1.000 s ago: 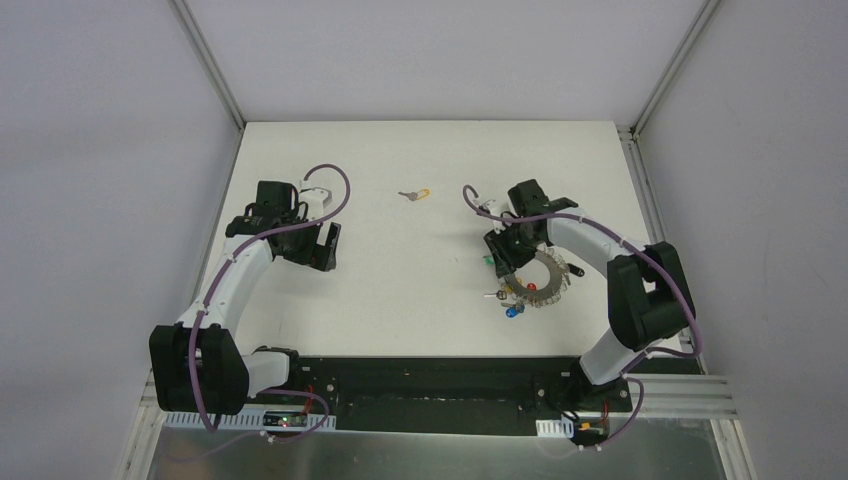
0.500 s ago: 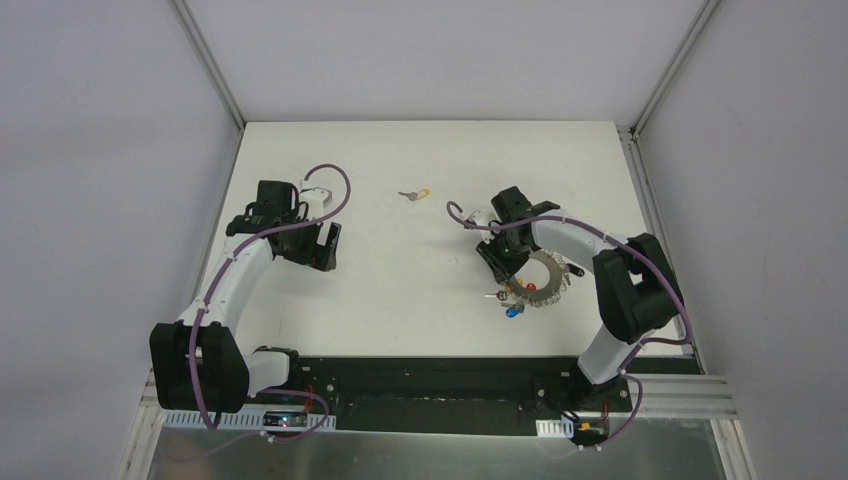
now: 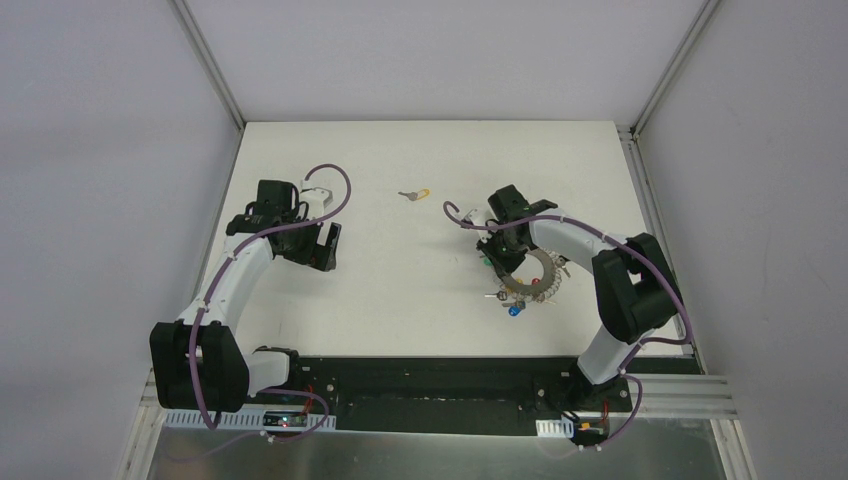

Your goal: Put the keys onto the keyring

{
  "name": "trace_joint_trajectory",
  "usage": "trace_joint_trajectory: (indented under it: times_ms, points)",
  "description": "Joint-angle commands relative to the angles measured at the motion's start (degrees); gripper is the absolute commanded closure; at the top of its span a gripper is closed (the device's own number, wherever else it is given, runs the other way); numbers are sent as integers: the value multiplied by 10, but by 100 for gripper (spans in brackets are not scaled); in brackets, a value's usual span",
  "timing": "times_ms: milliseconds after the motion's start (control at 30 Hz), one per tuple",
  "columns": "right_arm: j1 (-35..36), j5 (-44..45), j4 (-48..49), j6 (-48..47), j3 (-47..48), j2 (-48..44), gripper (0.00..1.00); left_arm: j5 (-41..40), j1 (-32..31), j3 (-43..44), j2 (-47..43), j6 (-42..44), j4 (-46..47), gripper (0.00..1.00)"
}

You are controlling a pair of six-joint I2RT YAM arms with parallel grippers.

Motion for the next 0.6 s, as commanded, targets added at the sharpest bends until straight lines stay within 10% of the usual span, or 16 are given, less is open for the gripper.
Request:
trace_joint_trajectory:
  times_ms: [0, 300, 567]
  points:
    - [-1, -2, -28, -8, 26, -19, 100, 16, 3, 23, -1, 7, -11, 9]
    - [-43, -47, -54, -6, 27, -51, 100, 19, 3, 25, -2, 6, -13, 9]
    - [-52, -31, -58, 16, -22, -105, 62, 24, 3, 25, 5, 4, -14, 9]
